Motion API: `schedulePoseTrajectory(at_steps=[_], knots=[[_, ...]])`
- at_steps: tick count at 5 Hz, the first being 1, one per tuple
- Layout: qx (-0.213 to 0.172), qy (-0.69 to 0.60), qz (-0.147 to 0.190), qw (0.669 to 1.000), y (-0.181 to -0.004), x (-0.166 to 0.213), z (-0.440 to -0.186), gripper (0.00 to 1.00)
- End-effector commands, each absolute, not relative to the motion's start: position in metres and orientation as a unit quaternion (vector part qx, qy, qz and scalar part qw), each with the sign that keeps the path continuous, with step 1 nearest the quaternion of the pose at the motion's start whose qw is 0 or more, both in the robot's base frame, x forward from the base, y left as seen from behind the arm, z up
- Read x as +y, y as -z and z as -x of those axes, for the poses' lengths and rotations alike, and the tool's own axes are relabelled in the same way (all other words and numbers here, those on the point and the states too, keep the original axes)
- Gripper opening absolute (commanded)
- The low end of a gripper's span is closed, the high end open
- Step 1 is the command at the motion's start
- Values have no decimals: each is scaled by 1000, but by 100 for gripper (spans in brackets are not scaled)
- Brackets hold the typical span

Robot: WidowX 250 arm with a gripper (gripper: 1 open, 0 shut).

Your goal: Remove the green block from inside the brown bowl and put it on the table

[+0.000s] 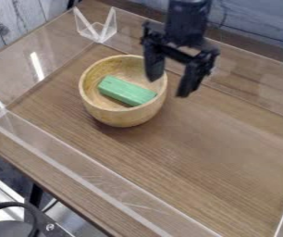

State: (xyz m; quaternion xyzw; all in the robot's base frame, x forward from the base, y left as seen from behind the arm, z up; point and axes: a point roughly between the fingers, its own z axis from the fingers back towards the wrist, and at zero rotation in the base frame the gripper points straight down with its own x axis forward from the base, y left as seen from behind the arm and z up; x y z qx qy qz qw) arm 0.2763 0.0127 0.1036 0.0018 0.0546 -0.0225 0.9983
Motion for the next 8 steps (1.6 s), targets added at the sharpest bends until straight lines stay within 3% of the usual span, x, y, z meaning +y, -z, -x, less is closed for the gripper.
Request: schedulePoseTrajectory(at_steps=[1,2,5,7,8], knots=[[21,59,-5,998,-136,39,-268,100],[24,85,-6,996,-150,74,-262,100],[-17,221,-23,975,-120,66,-277,100],[-35,200,-61,977,-118,91,-276,100],[-38,218,-72,973,-112,92,-288,100]])
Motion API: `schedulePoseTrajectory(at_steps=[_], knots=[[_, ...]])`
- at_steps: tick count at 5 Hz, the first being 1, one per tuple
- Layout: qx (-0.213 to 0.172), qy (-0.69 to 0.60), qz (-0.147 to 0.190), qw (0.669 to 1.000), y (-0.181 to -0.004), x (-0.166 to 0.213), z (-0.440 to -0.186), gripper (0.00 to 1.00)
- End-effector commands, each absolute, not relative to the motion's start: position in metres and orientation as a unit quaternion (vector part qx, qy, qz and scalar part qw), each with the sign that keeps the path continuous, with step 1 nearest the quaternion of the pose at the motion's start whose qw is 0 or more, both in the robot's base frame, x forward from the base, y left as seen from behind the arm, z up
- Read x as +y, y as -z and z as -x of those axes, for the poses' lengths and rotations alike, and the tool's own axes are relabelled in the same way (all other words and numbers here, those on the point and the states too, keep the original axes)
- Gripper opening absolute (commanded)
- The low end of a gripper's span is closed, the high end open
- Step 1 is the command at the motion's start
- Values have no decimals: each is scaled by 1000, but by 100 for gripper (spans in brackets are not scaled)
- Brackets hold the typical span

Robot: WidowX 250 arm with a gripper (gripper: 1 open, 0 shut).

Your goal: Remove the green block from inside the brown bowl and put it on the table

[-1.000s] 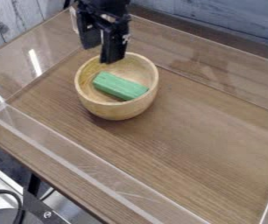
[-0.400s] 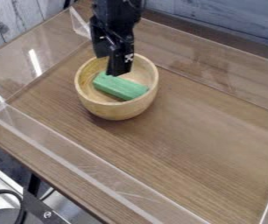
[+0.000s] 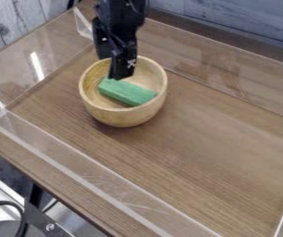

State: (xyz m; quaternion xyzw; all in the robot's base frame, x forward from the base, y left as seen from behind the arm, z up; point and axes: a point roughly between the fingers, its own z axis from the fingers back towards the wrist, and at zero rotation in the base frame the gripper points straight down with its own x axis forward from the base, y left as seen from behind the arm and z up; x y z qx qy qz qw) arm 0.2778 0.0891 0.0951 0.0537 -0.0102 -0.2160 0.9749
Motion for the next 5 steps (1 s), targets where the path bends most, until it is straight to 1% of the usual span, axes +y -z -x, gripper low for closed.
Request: schedulePoseTrajectory(at_steps=[1,3,5], knots=[[-42,231,-81,969,-108,91,-298,100],[-118,216,-72,967,-106,99,-300,100],[-108,171,-85,976,-95,112,-297,100]])
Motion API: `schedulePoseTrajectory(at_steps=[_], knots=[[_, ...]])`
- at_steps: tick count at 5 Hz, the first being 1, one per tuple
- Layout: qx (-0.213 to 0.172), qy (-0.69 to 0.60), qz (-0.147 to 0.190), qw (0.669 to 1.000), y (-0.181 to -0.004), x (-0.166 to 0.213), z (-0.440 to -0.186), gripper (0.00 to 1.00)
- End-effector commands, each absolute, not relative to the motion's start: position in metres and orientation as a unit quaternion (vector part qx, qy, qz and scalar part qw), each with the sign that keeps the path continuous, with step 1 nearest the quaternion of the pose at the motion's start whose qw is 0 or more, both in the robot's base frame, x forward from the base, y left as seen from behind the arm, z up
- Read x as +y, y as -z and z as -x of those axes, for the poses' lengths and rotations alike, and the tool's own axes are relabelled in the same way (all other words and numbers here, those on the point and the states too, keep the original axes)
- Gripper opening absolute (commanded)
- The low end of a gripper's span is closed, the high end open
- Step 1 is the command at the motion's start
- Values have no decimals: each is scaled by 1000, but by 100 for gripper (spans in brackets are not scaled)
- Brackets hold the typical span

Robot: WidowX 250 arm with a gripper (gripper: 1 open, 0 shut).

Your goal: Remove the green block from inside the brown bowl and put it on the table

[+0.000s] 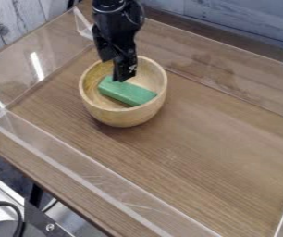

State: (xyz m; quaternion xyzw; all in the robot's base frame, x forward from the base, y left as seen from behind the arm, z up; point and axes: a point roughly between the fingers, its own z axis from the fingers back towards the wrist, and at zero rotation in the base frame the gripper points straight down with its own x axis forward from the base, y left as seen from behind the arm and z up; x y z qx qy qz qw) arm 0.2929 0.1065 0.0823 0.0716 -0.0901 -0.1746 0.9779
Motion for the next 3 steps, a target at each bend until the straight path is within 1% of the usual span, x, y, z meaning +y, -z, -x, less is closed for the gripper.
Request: schedulePoseTrajectory(at_steps=[1,2,3], knots=[[-104,172,-81,976,-113,118,-298,100],[-97,173,-76,977,-130,125,-299,100],[-76,201,-79,973,-118,120,-294,100]])
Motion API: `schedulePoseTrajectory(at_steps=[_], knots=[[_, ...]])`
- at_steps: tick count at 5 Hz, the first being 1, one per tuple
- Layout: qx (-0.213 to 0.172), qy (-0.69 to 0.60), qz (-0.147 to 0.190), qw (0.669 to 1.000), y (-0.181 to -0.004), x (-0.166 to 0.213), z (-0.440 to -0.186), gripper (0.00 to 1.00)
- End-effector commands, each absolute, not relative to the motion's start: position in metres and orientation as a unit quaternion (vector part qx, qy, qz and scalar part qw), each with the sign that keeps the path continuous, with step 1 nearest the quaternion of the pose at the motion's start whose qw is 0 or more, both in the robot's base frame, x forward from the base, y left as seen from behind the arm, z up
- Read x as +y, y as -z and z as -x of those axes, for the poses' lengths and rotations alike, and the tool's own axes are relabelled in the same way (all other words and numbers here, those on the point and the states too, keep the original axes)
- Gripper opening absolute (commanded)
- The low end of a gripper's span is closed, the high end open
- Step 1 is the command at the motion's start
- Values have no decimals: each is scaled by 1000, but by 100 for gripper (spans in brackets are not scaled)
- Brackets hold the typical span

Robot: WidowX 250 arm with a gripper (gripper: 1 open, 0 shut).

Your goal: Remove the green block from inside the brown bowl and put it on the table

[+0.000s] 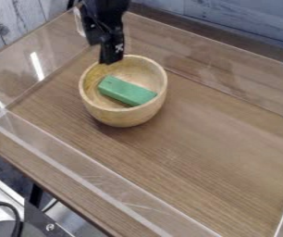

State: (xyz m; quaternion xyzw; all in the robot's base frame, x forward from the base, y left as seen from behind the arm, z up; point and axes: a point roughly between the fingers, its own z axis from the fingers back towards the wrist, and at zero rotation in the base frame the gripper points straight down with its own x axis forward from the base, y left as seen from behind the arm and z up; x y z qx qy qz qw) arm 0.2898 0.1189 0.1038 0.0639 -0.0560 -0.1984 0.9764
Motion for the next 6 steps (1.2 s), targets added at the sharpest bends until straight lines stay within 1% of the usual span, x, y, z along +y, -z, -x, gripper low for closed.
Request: schedulePoseTrajectory(at_steps=[1,2,3,4,5,6], knots=[[-62,231,-83,967,-108,113,-292,100],[-52,270,-64,959,-102,104,-291,100],[-46,262,-57,962,-84,101,-296,100],[-35,280,-43,958,-77,92,-299,100],[-34,287,-34,957,-79,87,-301,0],[-24,283,-30,958,-79,90,-310,0]])
